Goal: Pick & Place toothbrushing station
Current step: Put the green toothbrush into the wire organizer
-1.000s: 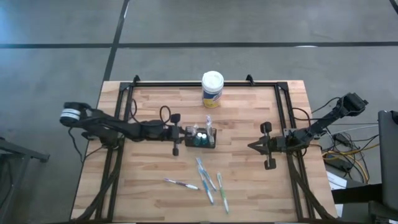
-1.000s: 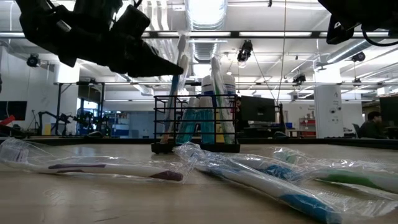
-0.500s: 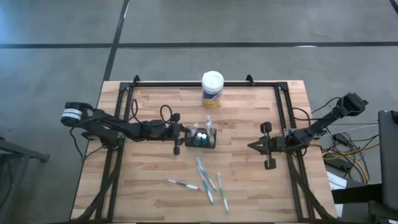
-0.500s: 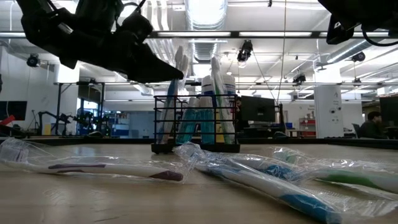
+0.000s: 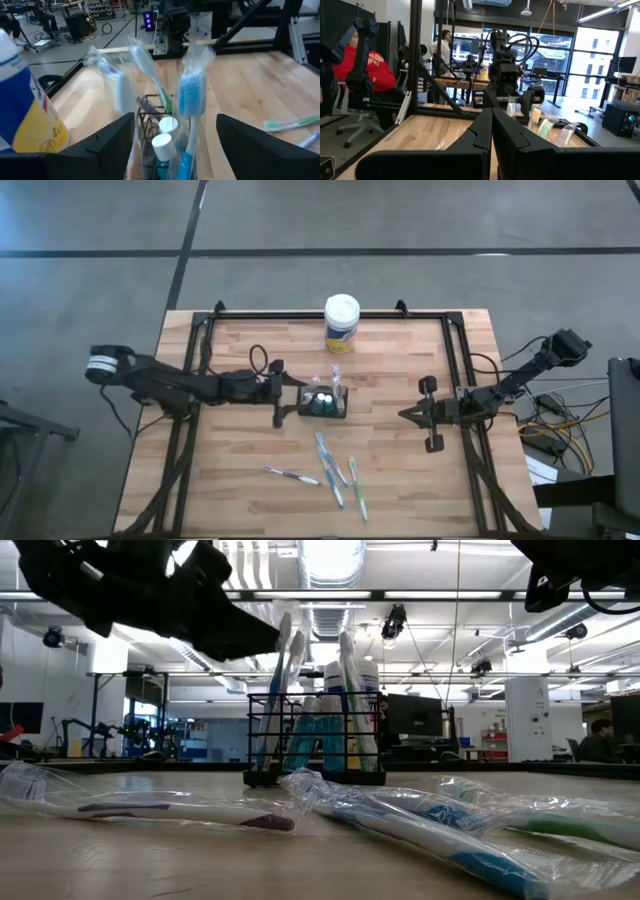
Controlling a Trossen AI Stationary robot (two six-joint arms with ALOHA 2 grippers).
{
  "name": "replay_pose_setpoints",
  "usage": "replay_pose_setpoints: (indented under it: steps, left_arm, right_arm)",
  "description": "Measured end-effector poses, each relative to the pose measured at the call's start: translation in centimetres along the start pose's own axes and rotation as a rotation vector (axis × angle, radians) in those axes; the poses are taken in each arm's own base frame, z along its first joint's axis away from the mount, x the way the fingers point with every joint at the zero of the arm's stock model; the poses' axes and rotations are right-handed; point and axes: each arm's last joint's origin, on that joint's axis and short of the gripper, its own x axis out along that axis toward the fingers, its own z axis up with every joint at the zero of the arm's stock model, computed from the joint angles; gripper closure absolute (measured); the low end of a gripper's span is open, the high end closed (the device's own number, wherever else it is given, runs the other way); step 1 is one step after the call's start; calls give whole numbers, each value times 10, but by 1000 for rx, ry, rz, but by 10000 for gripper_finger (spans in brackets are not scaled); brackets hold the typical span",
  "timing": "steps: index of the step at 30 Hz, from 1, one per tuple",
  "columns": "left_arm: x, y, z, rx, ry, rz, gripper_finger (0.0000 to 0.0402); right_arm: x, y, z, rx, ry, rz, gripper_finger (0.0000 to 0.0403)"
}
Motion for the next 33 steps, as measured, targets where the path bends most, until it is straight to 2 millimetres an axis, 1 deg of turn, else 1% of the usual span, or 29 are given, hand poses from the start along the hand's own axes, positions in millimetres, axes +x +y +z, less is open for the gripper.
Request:
replay_pose_setpoints:
  steps: [4, 7, 8, 10, 12, 14, 15, 16, 17, 19, 21, 25, 28, 33]
  left_arm:
    - [-19, 1, 14, -25, 4, -27, 119]
    - [-41, -2, 28, -22, -33, -83, 142]
    - [-49, -4, 35, -17, -70, -101, 158]
    - [-66, -7, 48, -11, -142, -125, 204]
    - [-86, -6, 55, -4, -172, -89, 264]
    - [-105, -1, 58, -9, -189, -18, 335]
    - [-113, 1, 57, -16, -206, 6, 366]
    - [-120, 3, 55, -31, -230, 17, 382]
    - [-125, 4, 52, -45, -251, 19, 387]
    - [-132, 4, 44, -55, -263, 18, 392]
    - [-136, 5, 31, -53, -251, 17, 397]
    - [-140, 4, 7, -50, -244, 16, 397]
    - [-143, 4, -2, -67, -280, 14, 398]
    - [-144, 3, -22, -97, -276, 2, 397]
  right_arm:
    - [0, 0, 0, 6, 2, 1, 394]
    - [0, 0, -1, -1, 13, 2, 394]
    - [0, 0, -2, -2, 16, 4, 394]
    - [0, 0, -2, -2, 15, 3, 394]
    - [0, 0, -2, -3, 15, 3, 394]
    - [0, 0, -2, -5, 15, 2, 394]
    - [0, 0, -2, -5, 15, 2, 394]
    - [0, 0, -2, -5, 15, 2, 394]
    - [0, 0, -2, -4, 15, 2, 394]
    - [0, 0, -2, -1, 14, 2, 394]
    - [0, 0, -1, 3, 10, 2, 394]
    - [0, 0, -1, 42, 10, 2, 394]
    - [0, 1, -1, 75, 11, 5, 394]
    - [0, 1, -2, 74, 12, 5, 394]
